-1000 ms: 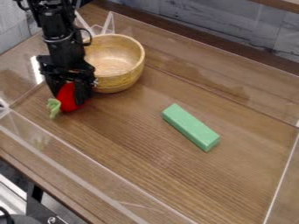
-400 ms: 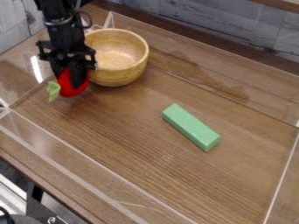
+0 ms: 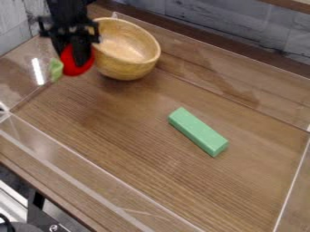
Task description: Move the red fruit to the right side of the table
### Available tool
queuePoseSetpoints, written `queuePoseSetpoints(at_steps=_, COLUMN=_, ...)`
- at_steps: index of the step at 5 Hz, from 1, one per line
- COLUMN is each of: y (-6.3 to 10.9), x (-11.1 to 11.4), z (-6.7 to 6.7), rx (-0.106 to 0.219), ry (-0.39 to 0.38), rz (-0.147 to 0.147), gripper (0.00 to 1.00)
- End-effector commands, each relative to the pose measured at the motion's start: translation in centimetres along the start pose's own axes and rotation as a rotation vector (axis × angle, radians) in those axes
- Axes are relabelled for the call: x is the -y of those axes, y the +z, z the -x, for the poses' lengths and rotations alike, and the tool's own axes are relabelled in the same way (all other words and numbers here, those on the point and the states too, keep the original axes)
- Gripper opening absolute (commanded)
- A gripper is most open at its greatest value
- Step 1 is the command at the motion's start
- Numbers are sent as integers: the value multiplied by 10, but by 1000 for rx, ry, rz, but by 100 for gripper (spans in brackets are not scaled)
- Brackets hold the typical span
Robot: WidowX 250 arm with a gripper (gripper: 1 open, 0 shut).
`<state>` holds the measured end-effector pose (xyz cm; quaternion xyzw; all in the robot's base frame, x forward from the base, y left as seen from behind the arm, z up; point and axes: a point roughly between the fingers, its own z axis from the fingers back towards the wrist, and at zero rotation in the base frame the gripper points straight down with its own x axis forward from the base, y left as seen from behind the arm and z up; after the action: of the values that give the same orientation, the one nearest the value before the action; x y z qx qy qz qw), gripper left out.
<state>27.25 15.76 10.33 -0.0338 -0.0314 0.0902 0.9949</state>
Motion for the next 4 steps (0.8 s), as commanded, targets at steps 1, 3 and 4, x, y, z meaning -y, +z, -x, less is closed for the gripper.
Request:
queuePoseSetpoints(at_steps=1, y=37, x=14, z=-6, rx=93, ry=48, rz=-12, gripper=0)
queuePoseSetpoints(at_steps=3, y=61, x=53, z=-4, rx=105, ry=58, rz=21, gripper=0)
queuePoseSetpoints(at_steps=4, y=62, x=76, z=3, rx=98, ry=13, rz=31, gripper=0)
